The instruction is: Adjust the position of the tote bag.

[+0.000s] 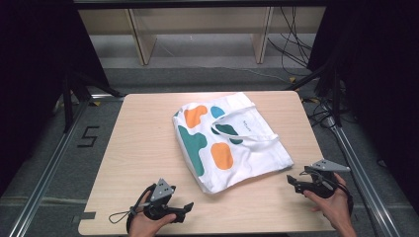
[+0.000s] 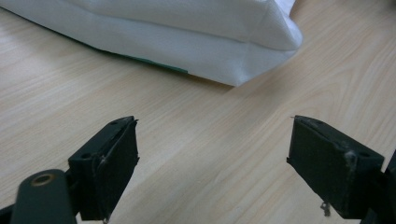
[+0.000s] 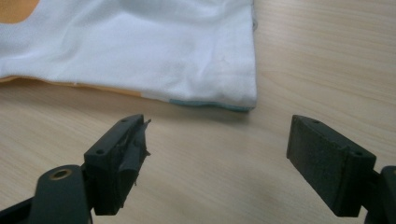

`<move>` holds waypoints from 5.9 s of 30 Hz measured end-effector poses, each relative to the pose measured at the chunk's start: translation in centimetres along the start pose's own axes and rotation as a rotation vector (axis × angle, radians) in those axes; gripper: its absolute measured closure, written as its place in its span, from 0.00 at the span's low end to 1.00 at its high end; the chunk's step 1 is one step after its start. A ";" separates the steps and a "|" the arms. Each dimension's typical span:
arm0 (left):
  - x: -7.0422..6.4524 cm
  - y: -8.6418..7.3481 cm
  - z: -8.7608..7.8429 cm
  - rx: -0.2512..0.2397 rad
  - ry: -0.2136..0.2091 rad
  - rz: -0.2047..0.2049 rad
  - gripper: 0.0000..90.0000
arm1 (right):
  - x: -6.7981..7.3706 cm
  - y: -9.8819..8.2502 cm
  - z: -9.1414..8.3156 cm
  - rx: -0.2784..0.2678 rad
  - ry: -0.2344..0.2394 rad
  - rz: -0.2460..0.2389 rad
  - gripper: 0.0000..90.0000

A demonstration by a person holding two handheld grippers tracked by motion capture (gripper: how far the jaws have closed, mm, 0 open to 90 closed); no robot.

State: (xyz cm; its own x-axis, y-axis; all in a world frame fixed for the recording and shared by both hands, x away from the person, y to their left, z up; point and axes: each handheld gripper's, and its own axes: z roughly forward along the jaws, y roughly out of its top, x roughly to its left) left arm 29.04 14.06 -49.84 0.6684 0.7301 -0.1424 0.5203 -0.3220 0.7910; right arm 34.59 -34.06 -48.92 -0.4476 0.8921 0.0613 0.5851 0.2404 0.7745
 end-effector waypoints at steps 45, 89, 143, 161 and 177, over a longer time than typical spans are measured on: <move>-2.9 3.8 5.1 -0.110 0.030 -0.061 0.44 | -2.2 4.1 6.6 0.012 0.043 0.037 0.45; 15.4 7.5 6.2 -0.126 0.310 -0.082 0.93 | 11.2 1.9 3.5 -0.002 0.392 -0.257 1.00; -3.8 6.7 9.2 0.075 0.162 0.402 0.73 | 6.1 2.0 2.8 -0.004 0.210 -0.100 0.60; 2.7 2.6 0.7 0.096 0.230 0.367 0.97 | 4.0 2.2 1.9 -0.037 0.113 -0.089 0.58; 5.0 2.8 -0.6 0.068 0.263 0.296 0.95 | 6.5 3.2 6.6 0.112 -0.012 -0.312 0.36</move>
State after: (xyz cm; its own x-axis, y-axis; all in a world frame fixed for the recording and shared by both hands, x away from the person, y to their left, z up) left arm 33.46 17.17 -47.97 0.6402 0.7265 0.2497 0.3656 -0.5739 0.7328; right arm 38.02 -24.97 -50.18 -0.6092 0.7731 -0.1765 0.4918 0.5429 0.6807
